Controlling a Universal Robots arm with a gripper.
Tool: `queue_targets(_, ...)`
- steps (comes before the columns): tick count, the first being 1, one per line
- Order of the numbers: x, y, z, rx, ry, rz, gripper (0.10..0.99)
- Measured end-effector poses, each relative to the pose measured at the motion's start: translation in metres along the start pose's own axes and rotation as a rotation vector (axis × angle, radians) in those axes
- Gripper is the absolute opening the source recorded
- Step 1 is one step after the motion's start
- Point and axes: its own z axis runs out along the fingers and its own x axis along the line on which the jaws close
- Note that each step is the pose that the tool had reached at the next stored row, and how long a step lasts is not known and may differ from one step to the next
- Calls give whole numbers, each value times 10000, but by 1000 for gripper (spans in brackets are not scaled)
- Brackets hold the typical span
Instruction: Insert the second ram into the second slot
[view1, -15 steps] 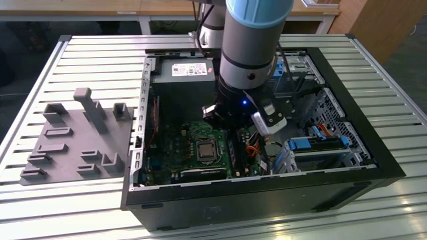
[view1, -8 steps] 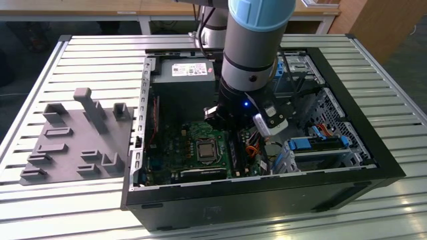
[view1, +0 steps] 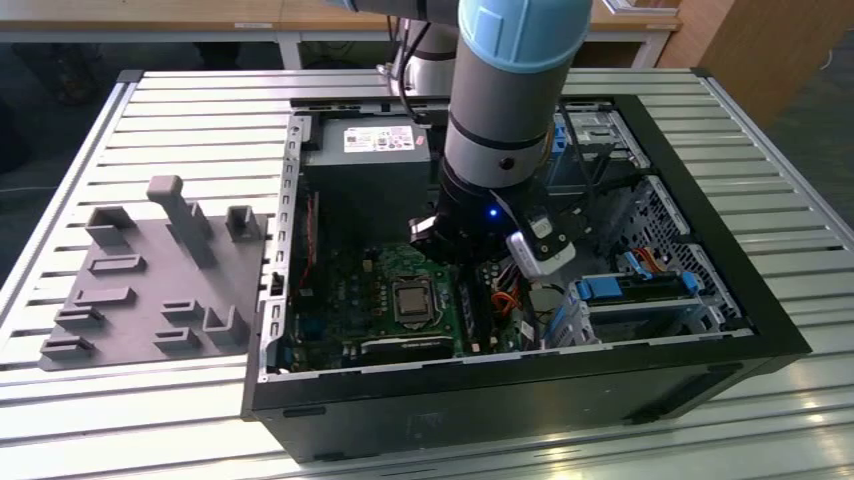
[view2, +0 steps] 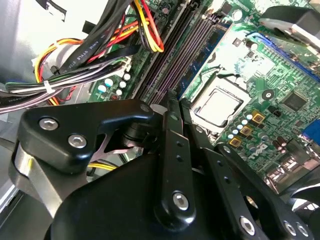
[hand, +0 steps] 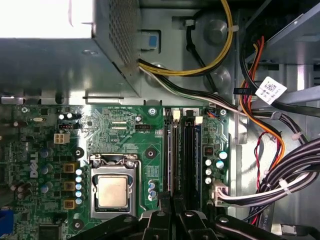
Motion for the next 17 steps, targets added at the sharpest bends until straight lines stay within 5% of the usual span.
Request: queue_targets(17, -47, 13, 103, -1, -1, 0, 133)
